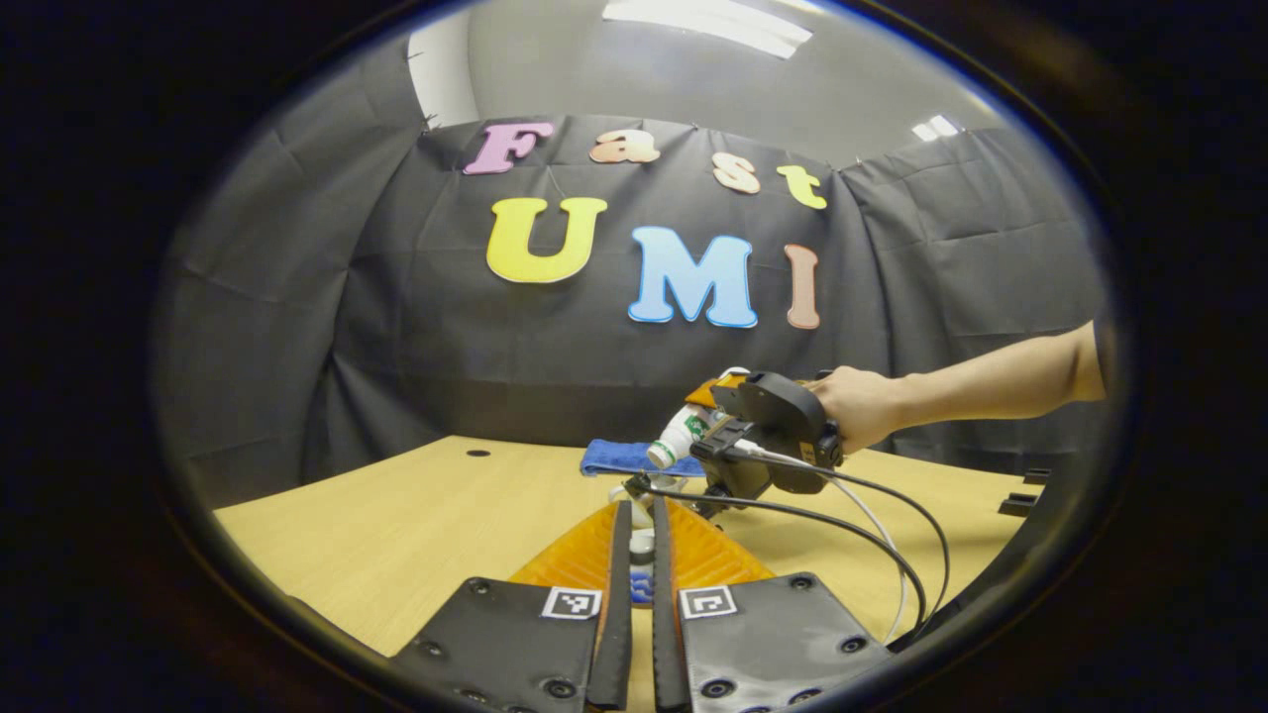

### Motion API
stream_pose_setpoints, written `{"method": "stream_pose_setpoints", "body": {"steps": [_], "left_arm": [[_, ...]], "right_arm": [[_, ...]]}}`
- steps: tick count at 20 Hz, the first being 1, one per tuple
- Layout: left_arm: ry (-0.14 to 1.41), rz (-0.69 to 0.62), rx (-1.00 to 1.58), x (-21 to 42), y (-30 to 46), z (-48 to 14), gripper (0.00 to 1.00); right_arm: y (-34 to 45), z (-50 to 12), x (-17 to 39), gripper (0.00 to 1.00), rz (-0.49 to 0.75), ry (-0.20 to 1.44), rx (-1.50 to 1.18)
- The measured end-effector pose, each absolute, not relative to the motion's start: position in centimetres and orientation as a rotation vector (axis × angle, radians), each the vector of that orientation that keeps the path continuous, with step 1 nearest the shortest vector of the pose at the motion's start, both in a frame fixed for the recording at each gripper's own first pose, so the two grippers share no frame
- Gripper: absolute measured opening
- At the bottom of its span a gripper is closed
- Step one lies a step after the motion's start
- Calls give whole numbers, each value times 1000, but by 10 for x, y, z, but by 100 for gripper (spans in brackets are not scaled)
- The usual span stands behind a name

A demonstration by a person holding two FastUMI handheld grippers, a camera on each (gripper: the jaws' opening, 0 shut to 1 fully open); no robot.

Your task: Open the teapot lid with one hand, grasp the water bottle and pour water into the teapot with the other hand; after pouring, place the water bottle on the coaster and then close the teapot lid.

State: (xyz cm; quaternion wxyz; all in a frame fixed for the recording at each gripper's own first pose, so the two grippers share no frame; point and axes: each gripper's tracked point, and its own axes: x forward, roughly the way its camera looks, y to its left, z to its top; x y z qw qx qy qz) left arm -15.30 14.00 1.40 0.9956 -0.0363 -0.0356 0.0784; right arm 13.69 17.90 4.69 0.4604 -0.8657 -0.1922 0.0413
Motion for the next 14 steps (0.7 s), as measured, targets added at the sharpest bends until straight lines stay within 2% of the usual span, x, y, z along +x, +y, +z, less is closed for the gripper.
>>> {"method": "stream_pose_setpoints", "body": {"steps": [4,5,6,7,8,10,11,12,14], "left_arm": [[-67,154,-70,-152,138,13,15],[-67,153,-69,-152,138,13,19],[-70,153,-71,-152,138,15,15],[-74,150,-75,-152,138,14,19],[-75,148,-80,-152,137,14,10],[-69,144,-90,-151,137,12,10],[-66,144,-92,-150,137,11,11],[-65,145,-92,-151,138,10,19],[-72,140,-83,-147,138,17,19]], "right_arm": [[178,46,138,71,110,-470,-2118],[175,45,139,71,118,-456,-2095],[171,41,142,69,132,-430,-2065],[170,40,144,71,137,-418,-2037],[172,41,140,71,139,-414,-2008],[168,34,140,71,169,-378,-1933],[165,33,142,71,184,-360,-1893],[165,32,141,71,193,-346,-1849],[161,24,141,71,238,-306,-1726]]}}
